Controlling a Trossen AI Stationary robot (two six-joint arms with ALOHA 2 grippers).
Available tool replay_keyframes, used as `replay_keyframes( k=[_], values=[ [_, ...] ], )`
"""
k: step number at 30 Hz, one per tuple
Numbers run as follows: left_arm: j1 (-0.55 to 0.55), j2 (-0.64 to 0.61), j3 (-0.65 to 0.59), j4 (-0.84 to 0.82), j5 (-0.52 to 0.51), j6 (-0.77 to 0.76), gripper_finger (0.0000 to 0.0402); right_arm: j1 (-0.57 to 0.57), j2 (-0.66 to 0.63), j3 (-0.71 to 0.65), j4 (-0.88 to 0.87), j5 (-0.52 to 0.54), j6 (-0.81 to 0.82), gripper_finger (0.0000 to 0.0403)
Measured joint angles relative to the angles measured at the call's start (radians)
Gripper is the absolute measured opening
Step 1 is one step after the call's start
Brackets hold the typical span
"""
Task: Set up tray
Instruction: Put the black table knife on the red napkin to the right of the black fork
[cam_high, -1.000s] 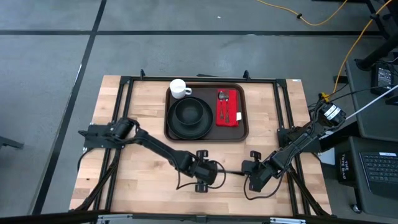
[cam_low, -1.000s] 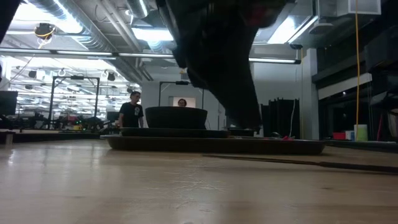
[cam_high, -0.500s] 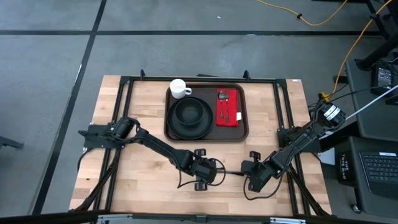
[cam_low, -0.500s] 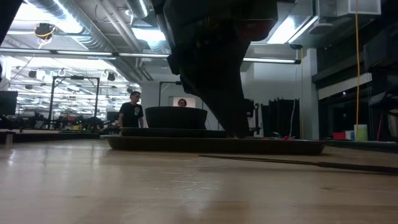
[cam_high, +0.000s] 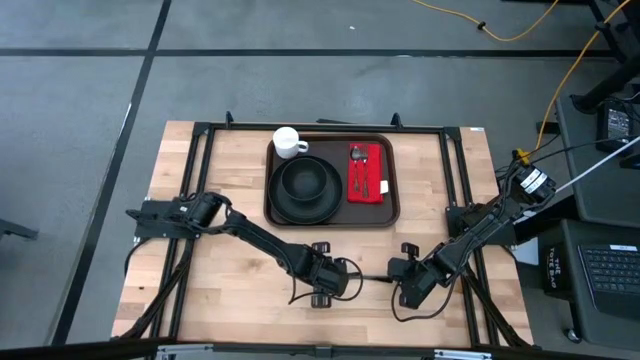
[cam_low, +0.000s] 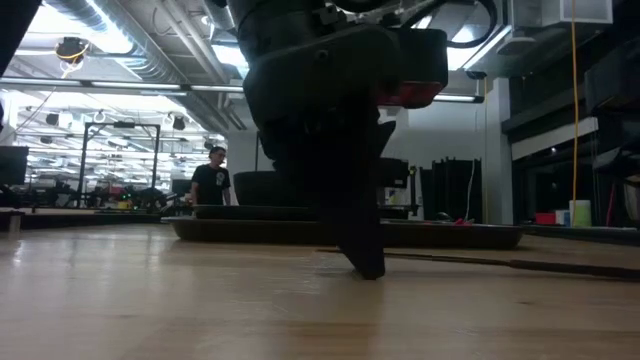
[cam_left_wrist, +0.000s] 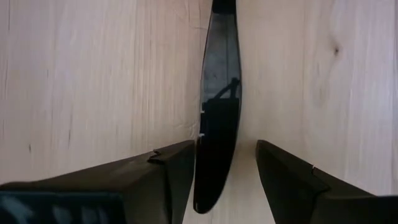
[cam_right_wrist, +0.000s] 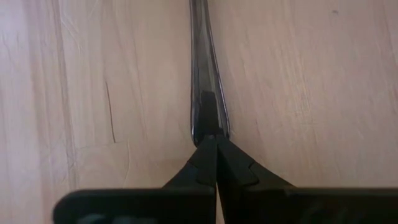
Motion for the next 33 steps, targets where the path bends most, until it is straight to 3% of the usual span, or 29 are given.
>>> replay_keyframes(
  k=[12, 25, 33],
  values=[
    [0.017, -0.001, -0.002, -0.006, 0.009, 0.001, 0.0161, 0.000, 0.000, 0.000, 0.000, 0.000, 0.000, 0.0000],
    [0.019, -0.002, -0.002, -0.008, -0.016, 0.073, 0.0064, 0.000, -0.001, 0.000, 0.000, -0.001, -0.001, 0.0000],
    [0.018, -0.002, -0.003, -0.008, -0.027, 0.108, 0.0064, 0.000, -0.001, 0.000, 0.000, -0.001, -0.002, 0.0000]
  ],
)
